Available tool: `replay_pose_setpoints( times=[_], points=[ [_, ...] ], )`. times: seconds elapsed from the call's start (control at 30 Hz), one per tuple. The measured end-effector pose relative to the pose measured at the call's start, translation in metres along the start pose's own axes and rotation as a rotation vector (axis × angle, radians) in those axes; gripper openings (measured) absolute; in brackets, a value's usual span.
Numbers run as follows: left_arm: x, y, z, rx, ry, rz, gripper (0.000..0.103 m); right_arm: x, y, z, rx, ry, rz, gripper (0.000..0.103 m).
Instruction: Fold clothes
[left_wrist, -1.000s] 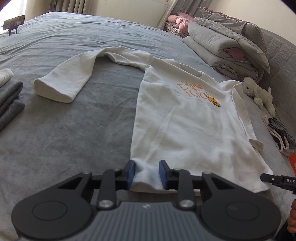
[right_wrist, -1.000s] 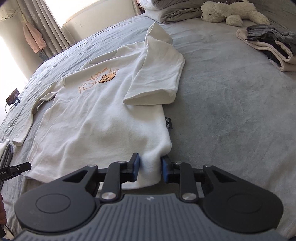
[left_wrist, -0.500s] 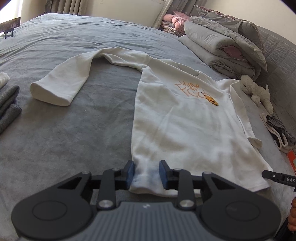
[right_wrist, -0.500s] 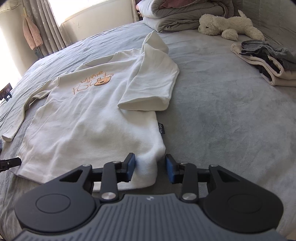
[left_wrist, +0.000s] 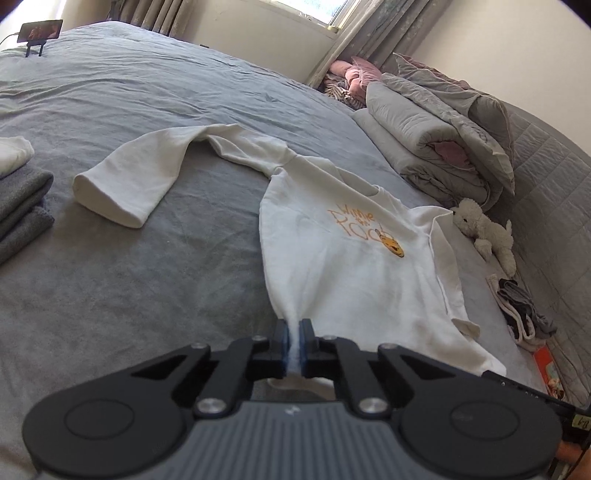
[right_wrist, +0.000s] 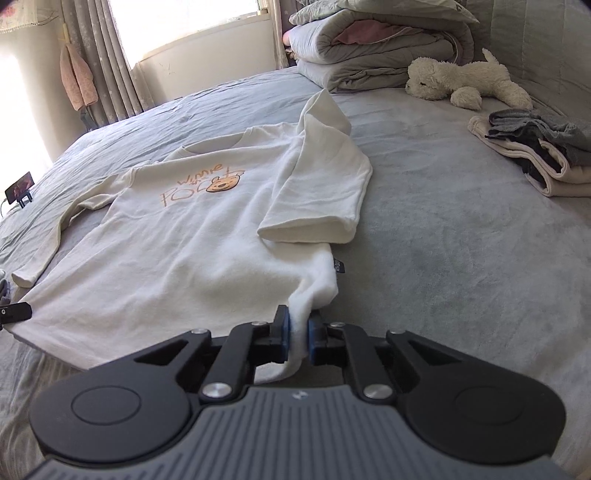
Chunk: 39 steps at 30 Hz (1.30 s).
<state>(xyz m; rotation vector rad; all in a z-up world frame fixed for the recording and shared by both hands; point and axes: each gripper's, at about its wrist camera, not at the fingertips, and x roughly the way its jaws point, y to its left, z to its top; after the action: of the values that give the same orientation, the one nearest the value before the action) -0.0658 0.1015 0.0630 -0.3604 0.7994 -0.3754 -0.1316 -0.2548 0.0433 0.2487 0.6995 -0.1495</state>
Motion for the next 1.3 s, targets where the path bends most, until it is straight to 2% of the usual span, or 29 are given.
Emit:
replay_pose_setpoints(
  times=[0.23,0.4,0.53,0.6,0.73,0.87,0.9,1.17,1.3],
  points=[
    [-0.045,-0.011,-0.023,0.027,-0.007,-0.006,0.006,-0.026,-0.006,0.004,-0.012,-0.051,0.058,0.011],
    [-0.049,-0.015,-0.044,0.066,0.029,0.040,0.006,-0.045,-0.008,-0.009,0.001,-0.058,0.069,0.010],
    [-0.045,-0.016,-0.050,0.108,0.045,0.067,0.006,-0.042,-0.012,-0.018,-0.005,-0.024,0.036,0.011],
    [-0.035,-0.014,-0.049,0.113,0.076,0.078,0.009,-0.035,-0.011,-0.018,-0.026,0.004,0.028,0.011],
    [-0.035,-0.010,-0.044,0.144,0.051,0.137,0.012,-0.031,-0.009,-0.016,-0.092,0.009,0.039,0.017],
    [-0.040,-0.002,-0.030,0.131,-0.003,0.189,0.034,-0.033,-0.016,-0.007,-0.063,-0.017,0.047,0.018],
    [-0.041,0.001,-0.026,0.124,-0.019,0.203,0.036,-0.035,-0.016,-0.004,-0.060,-0.025,0.048,0.018],
    [-0.032,-0.009,0.006,0.103,-0.069,0.216,0.038,-0.046,-0.022,0.032,-0.053,-0.098,0.030,0.019],
    [-0.020,-0.020,0.019,0.097,-0.064,0.211,0.042,-0.053,-0.029,0.053,-0.027,-0.133,0.027,0.019]
  ],
)
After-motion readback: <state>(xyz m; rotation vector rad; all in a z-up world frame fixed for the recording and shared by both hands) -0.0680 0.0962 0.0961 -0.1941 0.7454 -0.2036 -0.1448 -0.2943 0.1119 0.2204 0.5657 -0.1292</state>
